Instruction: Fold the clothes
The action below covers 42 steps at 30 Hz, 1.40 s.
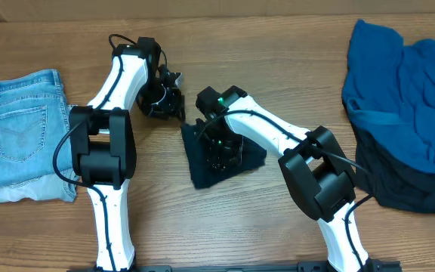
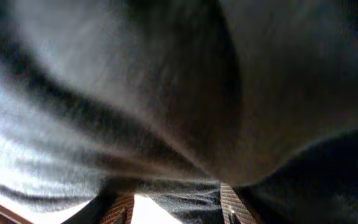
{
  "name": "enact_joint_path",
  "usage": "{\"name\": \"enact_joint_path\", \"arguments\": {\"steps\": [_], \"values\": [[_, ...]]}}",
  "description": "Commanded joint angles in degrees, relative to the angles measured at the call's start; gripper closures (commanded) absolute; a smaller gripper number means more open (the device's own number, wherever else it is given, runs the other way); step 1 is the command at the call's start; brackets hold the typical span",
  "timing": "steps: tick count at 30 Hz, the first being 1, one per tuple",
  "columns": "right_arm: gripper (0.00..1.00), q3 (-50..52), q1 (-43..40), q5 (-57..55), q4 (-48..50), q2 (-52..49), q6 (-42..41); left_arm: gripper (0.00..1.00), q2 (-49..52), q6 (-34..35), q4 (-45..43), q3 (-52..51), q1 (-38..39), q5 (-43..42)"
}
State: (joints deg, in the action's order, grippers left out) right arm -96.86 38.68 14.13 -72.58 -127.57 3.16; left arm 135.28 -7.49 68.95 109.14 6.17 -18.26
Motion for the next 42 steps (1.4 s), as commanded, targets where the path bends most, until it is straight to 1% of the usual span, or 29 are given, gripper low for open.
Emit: {"name": "enact_joint_path", "arguments": {"steps": [1,2,6,8,9,10,11,13,15,16,18,20,22,23,24,26,30,33,35,37,38,39,40,42], "values": [[0.51,1.29,0.17,-4.74,-3.06,-1.4,-0.42,0.42,0.37,0.66,0.0,-1.75,0.17,3.21],[0.55,1.29,0.17,-5.66,-3.15,-1.4,-0.42,0.42,0.37,0.66,-0.04,-1.75,0.17,3.21],[0.57,0.13,0.17,-9.11,-3.23,-0.07,-3.37,0.41,0.37,0.68,-0.22,-1.75,0.17,3.21],[0.57,-0.66,0.22,-9.44,-3.48,3.78,-3.67,0.41,0.37,0.68,-0.22,-1.75,0.17,3.21],[0.56,-0.96,0.22,-10.1,-3.41,6.43,-5.14,0.41,0.37,0.66,-0.22,-1.75,0.17,3.21],[0.56,-1.11,0.09,-11.19,-3.37,9.55,-7.08,0.4,0.37,0.66,-0.22,-1.75,0.17,3.21],[0.53,-1.11,-0.2,-13.4,-3.21,13.05,-10.27,0.37,0.37,0.66,-0.2,-1.75,0.17,3.23],[0.51,-1.11,-1.25,-16.41,-3.41,17.46,-16.17,0.37,0.37,0.66,-0.2,-1.75,0.17,3.21],[0.51,-1.11,-3.45,-16.61,-4.48,20.55,-22.29,0.37,0.37,0.66,-0.22,-1.75,0.17,3.23],[0.51,-1.11,-5.31,-14.8,-6.19,21.29,-24.26,0.36,0.37,0.66,-0.22,-1.75,0.17,3.21],[0.51,-0.63,-6.73,-10.88,-7.74,21.27,-24.22,0.36,0.37,0.66,-0.22,-1.75,0.17,3.21],[0.47,1.16,-6.97,-8.0,-8.31,21.27,-24.17,0.36,0.37,0.66,-0.2,-1.75,0.17,2.97],[0.47,3.43,-6.86,-8.02,-8.35,21.27,-24.22,0.37,0.37,0.61,-0.2,-1.73,0.17,0.42],[0.47,4.87,-6.88,-8.0,-7.91,21.27,-24.24,0.39,0.35,0.57,-0.22,-1.73,0.17,-2.16],[0.47,7.61,-6.88,-7.98,-6.47,21.27,-24.35,0.41,0.35,-0.52,-0.26,-1.7,0.17,-4.94],[0.46,12.98,-6.93,-7.8,-3.21,21.27,-25.31,0.42,0.35,-1.55,-0.35,-1.62,0.17,-7.48],[0.46,23.69,-6.93,-8.17,8.41,21.27,-25.73,0.41,0.35,-1.55,-0.66,-1.62,0.17,-7.48],[0.47,28.68,-6.93,-10.47,17.16,21.24,-25.66,0.41,0.35,-1.55,-0.59,-1.62,0.17,-7.48],[0.46,30.18,-6.95,-14.36,22.47,21.05,-23.26,0.41,0.35,-1.55,-0.17,-1.62,0.17,-7.28],[0.46,30.16,-6.95,-18.12,28.0,21.05,-18.95,0.41,0.35,-1.53,-0.15,-1.62,0.17,-7.28],[0.46,30.16,-6.95,-20.52,34.29,21.05,-14.8,0.41,0.35,-1.53,-0.13,-1.62,0.17,-7.28],[0.43,30.16,-6.93,-20.57,40.28,21.05,-11.08,0.41,0.35,-1.53,0.02,-1.62,0.17,-7.26],[0.41,30.16,-6.95,-20.57,43.34,21.05,-9.44,0.41,0.35,-1.53,0.04,-1.62,0.17,-7.26],[0.38,30.16,-6.95,-20.57,48.26,21.05,-8.61,0.4,0.35,-1.53,0.11,-1.62,0.17,-7.26]]}}
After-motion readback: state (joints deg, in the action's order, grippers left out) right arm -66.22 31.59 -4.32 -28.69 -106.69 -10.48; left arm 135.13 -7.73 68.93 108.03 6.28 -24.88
